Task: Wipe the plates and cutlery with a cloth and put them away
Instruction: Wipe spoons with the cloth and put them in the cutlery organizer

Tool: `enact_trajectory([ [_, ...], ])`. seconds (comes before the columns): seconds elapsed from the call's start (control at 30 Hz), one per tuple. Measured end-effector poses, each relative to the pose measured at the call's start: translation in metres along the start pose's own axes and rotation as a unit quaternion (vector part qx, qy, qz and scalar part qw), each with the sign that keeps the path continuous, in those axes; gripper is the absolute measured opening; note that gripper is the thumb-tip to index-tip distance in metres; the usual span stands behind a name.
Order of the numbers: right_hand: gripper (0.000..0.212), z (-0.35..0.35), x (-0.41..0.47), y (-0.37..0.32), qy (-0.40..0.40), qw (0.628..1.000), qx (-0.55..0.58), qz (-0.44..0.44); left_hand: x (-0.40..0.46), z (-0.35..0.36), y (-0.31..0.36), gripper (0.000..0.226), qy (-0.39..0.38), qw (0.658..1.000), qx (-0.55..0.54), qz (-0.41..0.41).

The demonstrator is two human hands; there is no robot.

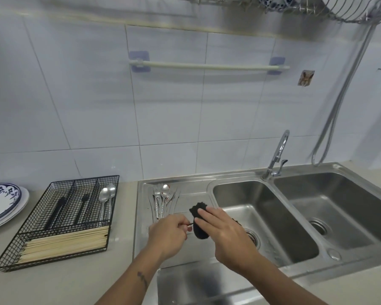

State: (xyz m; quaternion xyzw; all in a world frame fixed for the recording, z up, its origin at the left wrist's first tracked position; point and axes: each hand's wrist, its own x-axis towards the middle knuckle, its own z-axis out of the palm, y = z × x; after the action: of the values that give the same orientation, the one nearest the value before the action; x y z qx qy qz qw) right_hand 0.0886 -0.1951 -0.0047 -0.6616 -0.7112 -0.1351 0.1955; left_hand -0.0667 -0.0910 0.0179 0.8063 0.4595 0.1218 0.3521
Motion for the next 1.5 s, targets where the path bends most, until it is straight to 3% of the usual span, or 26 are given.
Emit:
enact_trajectory([
  [0.03, 0.075, -0.002, 0.000, 0.001, -0.002, 1.000, -0.003, 0.001, -0.001, 0.000, 0.002, 0.027, 0.000, 1.000, -0.005, 0.003],
  [0.17, 0.092, -0.006, -0.005, 0.011, -0.008, 0.988, 0.037, 0.147, -0.005, 0.006, 0.006, 0.031, 0.007, 0.999, -0.029, -0.012],
  [0.27, 0.084, -0.010, -0.004, 0.011, 0.010, 0.992, 0.032, 0.122, -0.008, 0.010, 0.006, 0.029, -0.011, 0.996, -0.091, -0.001],
  [0.43, 0.080, -0.018, -0.002, 0.013, 0.014, 0.994, 0.070, 0.079, -0.017, 0.022, 0.026, 0.019, 0.009, 0.997, -0.061, 0.050],
  [0.6, 0.079, -0.039, -0.027, 0.032, 0.041, 0.985, 0.079, 0.147, -0.036, 0.046, 0.034, 0.024, 0.012, 0.984, -0.176, -0.009],
  [0.77, 0.078, -0.054, -0.052, 0.036, 0.059, 0.985, 0.081, 0.139, -0.052, 0.080, 0.050, 0.025, 0.073, 0.962, -0.262, -0.022],
  [0.9, 0.076, -0.060, -0.060, 0.028, 0.085, 0.973, 0.123, 0.175, -0.066, 0.083, 0.065, 0.021, 0.163, 0.911, -0.373, -0.065],
  [1.07, 0.068, -0.053, -0.054, -0.002, 0.088, 0.976, 0.146, 0.134, -0.067, 0.061, 0.061, 0.012, 0.214, 0.869, -0.434, -0.103],
  [1.2, 0.065, -0.043, -0.040, -0.023, 0.080, 0.977, 0.165, 0.108, -0.059, 0.038, 0.057, 0.012, 0.216, 0.824, -0.513, -0.105],
  [1.3, 0.069, -0.030, -0.027, -0.029, 0.069, 0.981, 0.160, 0.080, -0.051, 0.020, 0.055, 0.015, 0.205, 0.772, -0.592, -0.107],
  [1.4, 0.069, -0.021, -0.013, -0.026, 0.075, 0.978, 0.137, 0.138, -0.041, 0.005, 0.042, 0.020, 0.189, 0.724, -0.646, -0.151],
  [1.5, 0.067, -0.016, 0.012, -0.045, 0.096, 0.985, 0.107, 0.099, -0.031, -0.011, 0.025, 0.024, 0.157, 0.735, -0.645, -0.137],
])
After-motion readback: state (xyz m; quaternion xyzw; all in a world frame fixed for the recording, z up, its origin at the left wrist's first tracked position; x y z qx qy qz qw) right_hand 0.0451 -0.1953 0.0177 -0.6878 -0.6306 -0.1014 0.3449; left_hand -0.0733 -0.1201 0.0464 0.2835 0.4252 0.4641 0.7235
